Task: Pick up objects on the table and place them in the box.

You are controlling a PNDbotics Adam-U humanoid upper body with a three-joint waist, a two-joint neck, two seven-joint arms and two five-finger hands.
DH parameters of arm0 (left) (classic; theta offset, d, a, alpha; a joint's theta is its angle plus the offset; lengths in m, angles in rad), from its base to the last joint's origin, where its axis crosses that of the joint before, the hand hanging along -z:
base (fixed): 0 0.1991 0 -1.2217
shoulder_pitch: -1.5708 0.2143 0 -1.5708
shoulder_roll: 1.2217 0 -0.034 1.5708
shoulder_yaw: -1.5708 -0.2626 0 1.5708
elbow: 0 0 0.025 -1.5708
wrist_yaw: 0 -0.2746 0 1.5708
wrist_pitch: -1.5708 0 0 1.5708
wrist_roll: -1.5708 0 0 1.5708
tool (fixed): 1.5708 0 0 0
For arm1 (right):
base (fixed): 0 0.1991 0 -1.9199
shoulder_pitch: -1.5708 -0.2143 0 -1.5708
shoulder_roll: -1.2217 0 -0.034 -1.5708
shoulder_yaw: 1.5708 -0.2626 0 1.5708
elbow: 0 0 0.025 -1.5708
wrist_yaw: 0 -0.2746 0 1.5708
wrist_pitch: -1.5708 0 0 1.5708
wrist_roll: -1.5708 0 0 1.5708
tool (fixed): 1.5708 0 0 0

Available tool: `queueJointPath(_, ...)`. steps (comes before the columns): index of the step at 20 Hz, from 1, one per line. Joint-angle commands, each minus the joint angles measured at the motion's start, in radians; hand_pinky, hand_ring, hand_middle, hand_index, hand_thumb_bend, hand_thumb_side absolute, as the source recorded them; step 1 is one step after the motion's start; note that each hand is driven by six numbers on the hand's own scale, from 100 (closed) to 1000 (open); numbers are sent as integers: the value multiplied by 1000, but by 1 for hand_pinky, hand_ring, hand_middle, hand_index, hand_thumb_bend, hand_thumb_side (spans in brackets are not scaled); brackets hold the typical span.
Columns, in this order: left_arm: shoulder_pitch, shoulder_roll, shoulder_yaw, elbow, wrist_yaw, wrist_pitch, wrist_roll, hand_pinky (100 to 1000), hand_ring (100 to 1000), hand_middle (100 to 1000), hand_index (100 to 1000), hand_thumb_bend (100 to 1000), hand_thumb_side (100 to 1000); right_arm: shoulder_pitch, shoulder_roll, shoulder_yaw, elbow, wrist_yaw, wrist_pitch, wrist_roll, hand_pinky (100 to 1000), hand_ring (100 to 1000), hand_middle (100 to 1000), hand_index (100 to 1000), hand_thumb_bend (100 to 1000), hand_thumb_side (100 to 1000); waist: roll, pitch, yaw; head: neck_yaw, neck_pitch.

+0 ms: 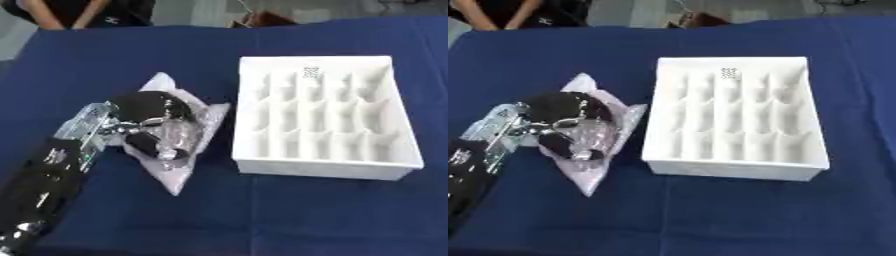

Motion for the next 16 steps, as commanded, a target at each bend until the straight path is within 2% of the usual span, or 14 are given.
queueJointPath(1,1,28,-5,13,-23,-3,1,759,755,754,823,479,779,-13,-11,-5,-16,-1,-4,-2,504,647,772,959,100,748,-7,-10,-1,12,-1)
queueJointPath(4,1,28,-4,12,-27,0,14,663,590,653,743,427,673,-14,-11,-5,-16,-1,-4,-3,504,647,772,959,100,747,-7,-10,-1,12,-1)
queueJointPath(5,1,28,-3,11,-28,2,19,641,562,634,726,414,647,-14,-11,-6,-16,-1,-4,-3,504,647,772,959,100,747,-7,-10,-1,12,-1)
queueJointPath(10,1,26,-2,8,-28,17,44,337,302,469,559,310,368,-13,-12,-7,-16,0,-4,-3,504,647,772,959,100,746,-7,-10,-1,12,-1)
queueJointPath(11,0,25,-1,8,-25,21,51,241,237,428,517,285,295,-13,-12,-7,-16,0,-4,-4,504,647,772,959,100,746,-7,-10,-1,12,-1)
queueJointPath(13,0,25,1,5,-18,30,65,100,134,354,445,261,240,-13,-12,-7,-16,0,-4,-4,504,647,773,959,100,745,-7,-10,-1,12,-1)
queueJointPath(14,1,25,1,5,-14,33,71,100,100,310,403,256,232,-13,-12,-7,-16,0,-4,-4,504,647,773,959,100,745,-7,-10,-1,12,-1)
queueJointPath(16,1,25,3,1,-3,39,89,100,100,205,310,250,224,-13,-12,-7,-16,0,-4,-5,504,647,773,959,100,745,-7,-10,-1,12,-1)
